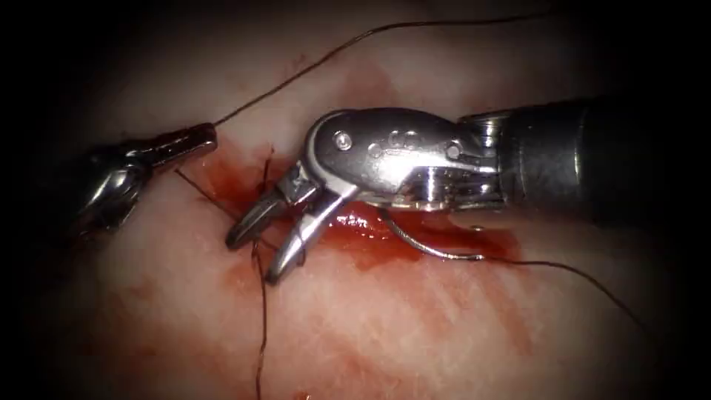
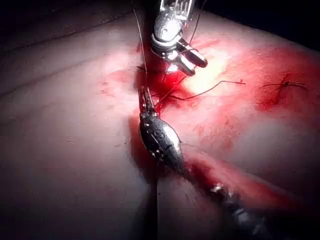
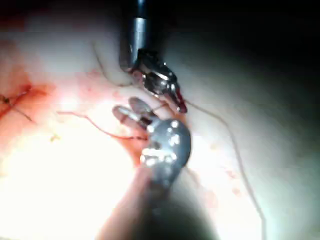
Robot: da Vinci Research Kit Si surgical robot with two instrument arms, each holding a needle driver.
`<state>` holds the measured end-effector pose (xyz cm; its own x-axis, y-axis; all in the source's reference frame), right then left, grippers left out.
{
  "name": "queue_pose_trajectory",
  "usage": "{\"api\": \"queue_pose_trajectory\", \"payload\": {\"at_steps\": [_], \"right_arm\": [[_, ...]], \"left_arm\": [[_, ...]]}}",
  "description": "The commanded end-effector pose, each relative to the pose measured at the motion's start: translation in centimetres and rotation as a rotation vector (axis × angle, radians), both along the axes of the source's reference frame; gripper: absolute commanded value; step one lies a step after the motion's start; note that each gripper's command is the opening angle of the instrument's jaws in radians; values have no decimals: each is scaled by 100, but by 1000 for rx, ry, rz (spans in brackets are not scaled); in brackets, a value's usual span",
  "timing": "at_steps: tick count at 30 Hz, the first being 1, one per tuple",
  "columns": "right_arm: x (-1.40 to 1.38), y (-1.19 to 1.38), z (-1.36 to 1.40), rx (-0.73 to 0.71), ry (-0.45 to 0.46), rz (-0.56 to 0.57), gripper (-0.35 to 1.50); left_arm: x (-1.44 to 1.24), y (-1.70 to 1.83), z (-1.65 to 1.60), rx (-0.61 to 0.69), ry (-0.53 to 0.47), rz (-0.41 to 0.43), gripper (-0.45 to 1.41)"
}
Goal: Wound Closure
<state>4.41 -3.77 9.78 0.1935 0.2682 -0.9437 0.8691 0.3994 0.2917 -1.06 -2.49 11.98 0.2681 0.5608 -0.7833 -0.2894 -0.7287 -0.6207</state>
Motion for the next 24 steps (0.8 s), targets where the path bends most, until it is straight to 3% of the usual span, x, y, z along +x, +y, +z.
{"api": "queue_pose_trajectory", "payload": {"at_steps": [1,7,11,21,24], "right_arm": [[14,-12,2,-2,6,-25,41],[10,-37,17,-1,-15,-123,32],[-4,-46,33,-6,-25,-184,9],[18,-54,27,-32,-46,-152,12],[21,-57,29,-110,-10,-150,12]], "left_arm": [[-6,-4,7,1,0,0,-45],[-8,-9,10,9,2,4,-45],[-11,-13,15,15,6,12,-45],[-11,-14,16,14,6,12,-45],[-10,-15,17,13,6,13,-45]]}}
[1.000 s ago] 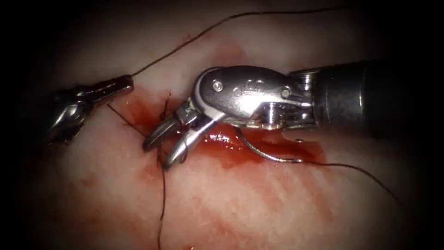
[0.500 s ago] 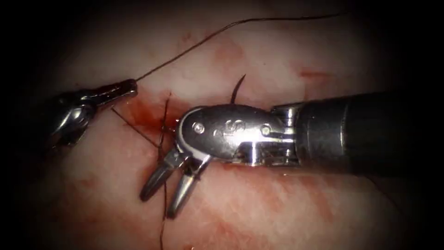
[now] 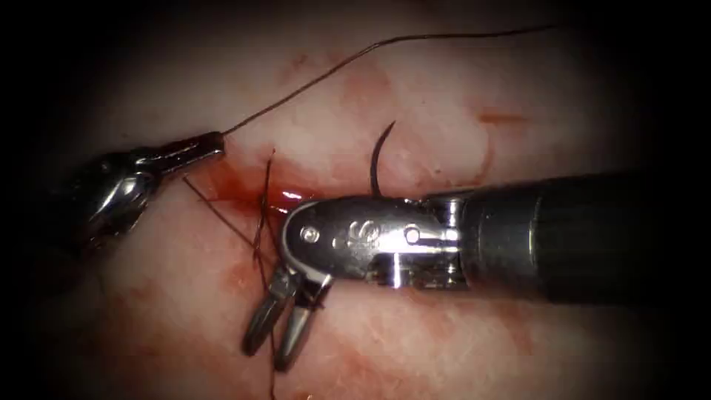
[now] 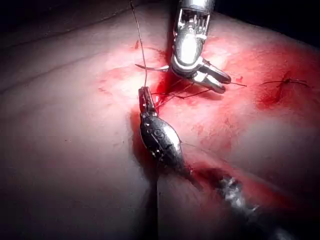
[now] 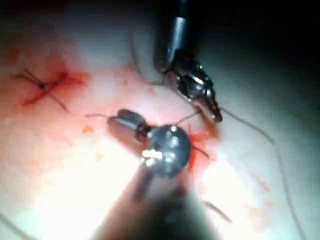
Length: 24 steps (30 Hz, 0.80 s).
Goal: Wound Closure
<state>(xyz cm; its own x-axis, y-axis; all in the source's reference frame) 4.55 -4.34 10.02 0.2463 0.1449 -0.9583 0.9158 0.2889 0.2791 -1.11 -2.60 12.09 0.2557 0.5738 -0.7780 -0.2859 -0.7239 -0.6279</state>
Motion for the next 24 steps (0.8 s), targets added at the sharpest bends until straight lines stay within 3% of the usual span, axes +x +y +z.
{"api": "queue_pose_trajectory", "payload": {"at_steps": [1,7,10,11,18,24], "right_arm": [[8,-2,7,-49,38,6,17],[10,-17,13,-185,59,-31,16],[13,-19,15,-215,65,-49,-35],[16,-17,15,-226,65,-49,-35],[20,18,3,-160,69,87,-35],[8,70,7,-90,84,307,-35]], "left_arm": [[-5,-4,6,0,-2,2,-45],[-5,-5,6,6,-1,4,-45],[-3,-5,5,8,5,11,-45],[-1,-5,5,14,2,13,-45],[9,-10,3,14,-1,19,-45],[27,-37,-12,27,3,14,-45]]}}
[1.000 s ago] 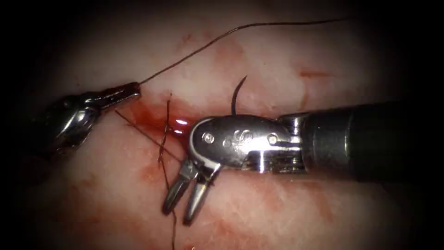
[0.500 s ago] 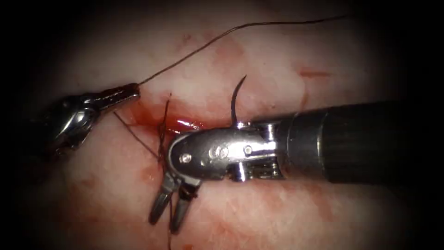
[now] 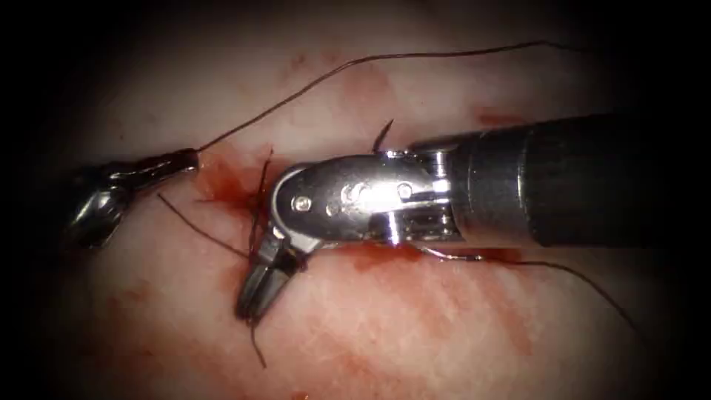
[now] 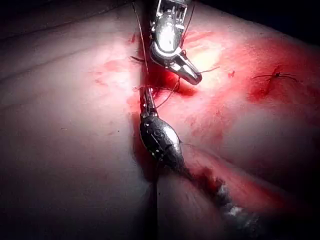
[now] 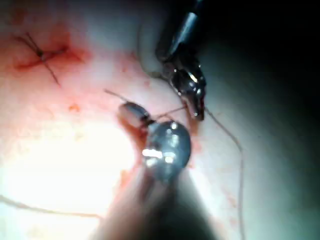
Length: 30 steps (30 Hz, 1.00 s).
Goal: Wound Closure
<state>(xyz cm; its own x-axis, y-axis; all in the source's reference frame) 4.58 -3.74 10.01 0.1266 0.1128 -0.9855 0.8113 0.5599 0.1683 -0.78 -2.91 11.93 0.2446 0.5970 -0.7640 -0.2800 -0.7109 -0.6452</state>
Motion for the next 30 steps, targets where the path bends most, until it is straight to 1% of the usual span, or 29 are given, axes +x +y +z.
{"api": "queue_pose_trajectory", "payload": {"at_steps": [1,5,7,11,14,23,30], "right_arm": [[2,20,12,9,-4,64,-35],[-5,46,30,0,-28,157,-35],[-9,57,38,-1,-40,182,-35],[-14,70,45,-3,-51,207,-35],[-17,72,47,-1,-49,214,-35],[-17,76,48,4,-43,221,-35],[-17,76,48,6,-42,223,-35]], "left_arm": [[-3,-12,2,0,-2,2,-45],[1,-41,-4,12,-4,2,-45],[3,-61,-5,30,-9,3,-45],[3,-96,-5,56,-14,-1,-45],[2,-115,-13,68,-14,-5,-45],[-6,-141,-44,94,-13,-19,-45],[-3,-162,-75,95,-27,5,-45]]}}
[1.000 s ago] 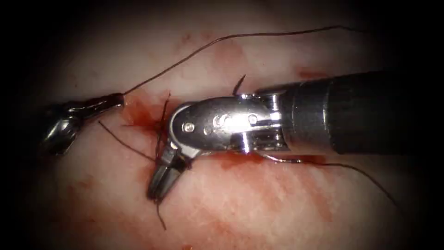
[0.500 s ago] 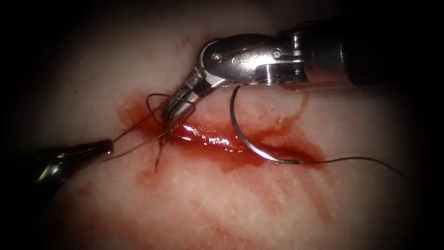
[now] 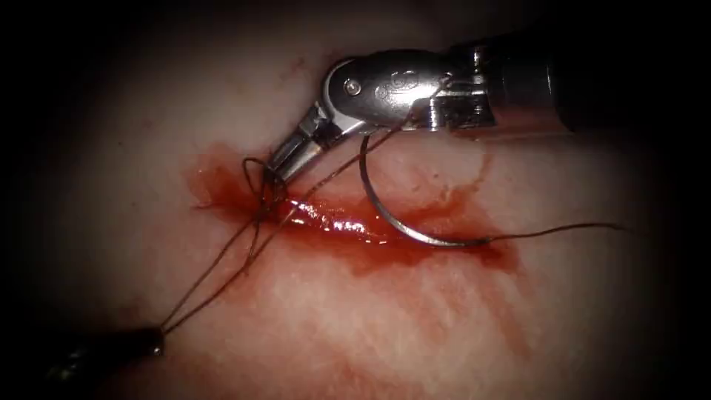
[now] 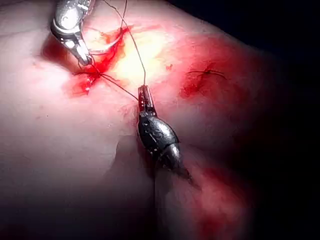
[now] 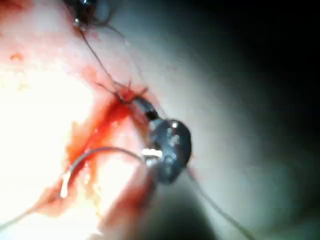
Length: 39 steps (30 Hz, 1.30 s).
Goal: Wound Closure
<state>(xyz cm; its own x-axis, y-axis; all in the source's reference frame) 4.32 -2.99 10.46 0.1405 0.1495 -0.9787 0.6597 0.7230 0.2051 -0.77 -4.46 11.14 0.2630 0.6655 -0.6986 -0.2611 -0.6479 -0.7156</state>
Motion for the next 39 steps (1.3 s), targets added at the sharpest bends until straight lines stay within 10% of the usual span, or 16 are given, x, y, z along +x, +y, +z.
{"api": "queue_pose_trajectory", "payload": {"at_steps": [1,32,39], "right_arm": [[8,1,3,-2,2,1,-35],[3,18,14,-8,-37,20,-35],[4,15,25,126,-173,61,-35]], "left_arm": [[-4,-9,-1,3,-4,7,-45],[-5,-84,-67,22,-33,72,-45],[-8,-92,-73,25,-35,80,-45]]}}
